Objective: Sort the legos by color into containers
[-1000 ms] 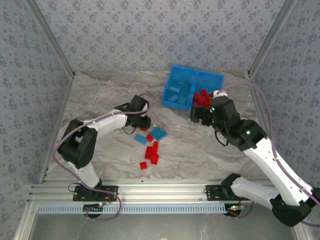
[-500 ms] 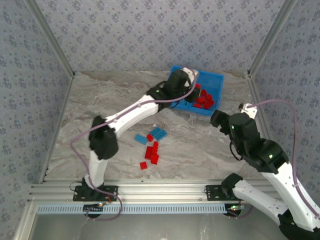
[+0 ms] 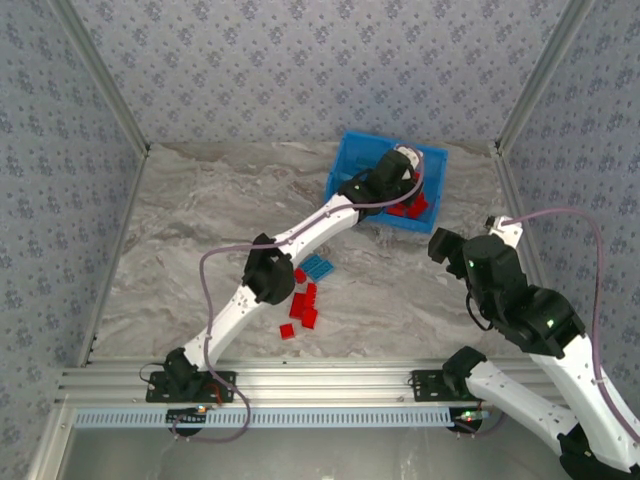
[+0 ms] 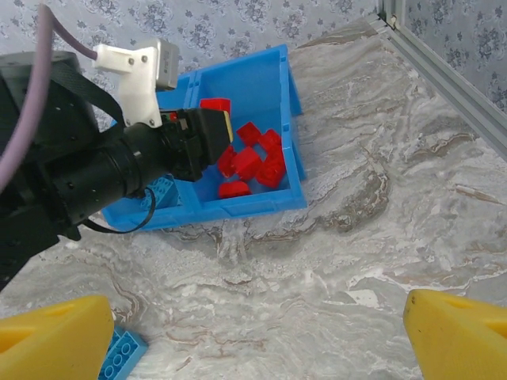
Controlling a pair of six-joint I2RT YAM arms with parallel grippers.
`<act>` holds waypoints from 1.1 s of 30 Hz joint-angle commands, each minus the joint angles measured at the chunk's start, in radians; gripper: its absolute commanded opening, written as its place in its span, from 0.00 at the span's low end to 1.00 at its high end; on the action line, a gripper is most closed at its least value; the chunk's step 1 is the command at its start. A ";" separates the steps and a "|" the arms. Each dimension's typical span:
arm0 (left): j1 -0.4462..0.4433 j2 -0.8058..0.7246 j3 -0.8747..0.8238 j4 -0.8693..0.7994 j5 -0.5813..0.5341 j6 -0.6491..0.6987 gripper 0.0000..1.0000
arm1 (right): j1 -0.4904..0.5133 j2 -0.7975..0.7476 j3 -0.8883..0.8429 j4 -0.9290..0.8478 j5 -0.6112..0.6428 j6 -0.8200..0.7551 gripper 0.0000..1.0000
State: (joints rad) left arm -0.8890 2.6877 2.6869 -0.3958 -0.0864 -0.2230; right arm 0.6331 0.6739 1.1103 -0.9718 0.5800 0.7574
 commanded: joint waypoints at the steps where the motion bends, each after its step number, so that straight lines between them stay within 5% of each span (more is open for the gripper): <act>1: -0.011 0.009 0.049 0.050 -0.023 0.003 0.48 | 0.000 -0.014 -0.007 -0.040 -0.002 0.030 0.97; 5: -0.013 -0.027 0.053 0.041 -0.023 0.011 0.65 | 0.000 -0.014 -0.013 -0.035 -0.009 0.033 0.97; 15: -0.012 -0.340 -0.018 -0.180 0.057 0.029 0.70 | -0.001 -0.009 -0.057 0.023 -0.105 -0.066 0.96; 23: 0.022 -0.963 -0.819 -0.045 -0.048 0.125 0.73 | 0.050 0.167 -0.105 0.164 -0.429 -0.182 0.95; 33: 0.094 -1.556 -1.493 -0.109 -0.240 0.038 0.83 | 0.219 0.711 0.019 0.296 -0.520 -0.383 0.97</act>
State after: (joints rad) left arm -0.7994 1.2053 1.2774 -0.4572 -0.2584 -0.1493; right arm 0.8246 1.2972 1.0653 -0.7105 0.0952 0.4862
